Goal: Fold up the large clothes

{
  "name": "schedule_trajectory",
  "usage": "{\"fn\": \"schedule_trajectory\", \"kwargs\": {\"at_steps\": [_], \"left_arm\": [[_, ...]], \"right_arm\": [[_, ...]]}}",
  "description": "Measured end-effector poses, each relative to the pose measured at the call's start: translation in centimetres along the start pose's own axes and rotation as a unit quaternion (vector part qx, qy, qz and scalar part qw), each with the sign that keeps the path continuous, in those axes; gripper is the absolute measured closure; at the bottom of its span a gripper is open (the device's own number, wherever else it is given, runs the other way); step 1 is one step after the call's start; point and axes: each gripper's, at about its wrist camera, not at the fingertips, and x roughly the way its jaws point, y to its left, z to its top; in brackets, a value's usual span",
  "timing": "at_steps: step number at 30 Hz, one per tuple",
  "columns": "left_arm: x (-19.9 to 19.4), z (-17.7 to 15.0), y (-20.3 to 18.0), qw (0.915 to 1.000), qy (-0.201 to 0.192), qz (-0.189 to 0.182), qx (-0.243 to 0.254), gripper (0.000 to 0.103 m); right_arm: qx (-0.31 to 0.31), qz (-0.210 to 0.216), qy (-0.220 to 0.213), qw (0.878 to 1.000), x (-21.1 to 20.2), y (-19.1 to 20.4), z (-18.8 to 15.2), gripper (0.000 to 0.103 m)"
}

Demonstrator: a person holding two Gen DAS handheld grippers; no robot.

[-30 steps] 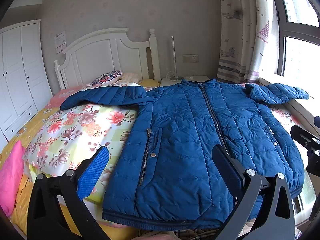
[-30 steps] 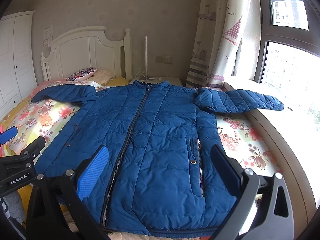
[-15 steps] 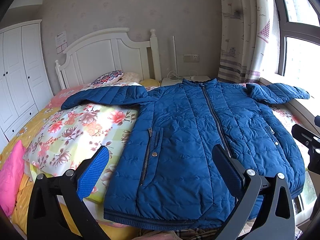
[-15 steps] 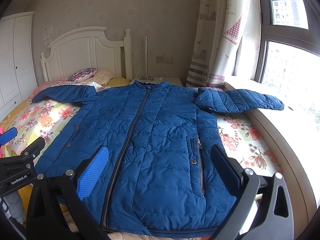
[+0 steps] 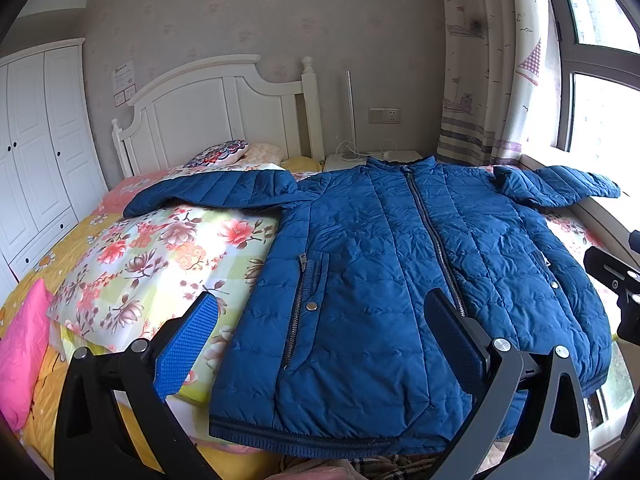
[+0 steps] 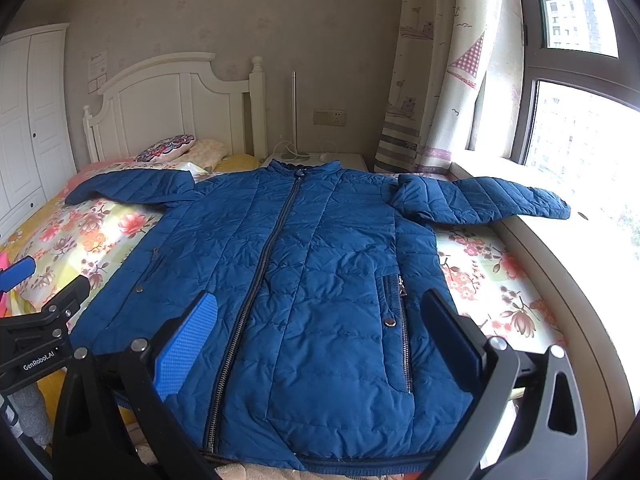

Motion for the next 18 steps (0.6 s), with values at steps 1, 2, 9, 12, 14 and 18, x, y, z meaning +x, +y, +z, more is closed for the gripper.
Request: {"fn": "schedule_trajectory", "kwargs": {"at_steps": [1, 2, 9, 12, 14, 18], "left_arm": [[0.01, 0.03, -0.01, 1.0000, 0.000, 0.000, 0.000, 0.004], [0.01, -0.03, 0.05, 1.0000, 0.000, 0.000, 0.000, 0.004], [0.00, -0.03, 0.06, 1.0000, 0.000, 0.000, 0.000, 0.004], [0.01, 0.04, 0.00, 1.0000, 0.000, -0.001, 0.000, 0.004], [-0.03, -0.01, 0.04, 1.0000, 0.000, -0.001, 0.000, 0.004], [-0.05, -0.14, 0.14, 1.0000, -0.001, 0.001, 0.000, 0.004]], "right_arm": [[0.000, 0.000, 0.000, 1.000, 0.01, 0.01, 0.02, 0.002], [0.000, 0.000, 0.000, 1.000, 0.01, 0.00, -0.02, 0.002], [0.002, 0.001, 0.001, 1.000, -0.01, 0.05, -0.06, 0.002], [0.002, 0.002, 0.000, 1.000, -0.02, 0.07, -0.06, 0.002], [0.002, 0.002, 0.000, 1.000, 0.02, 0.04, -0.07, 0.002], [0.003, 0.002, -0.002, 1.000, -0.02, 0.04, -0.13, 0.002]]}}
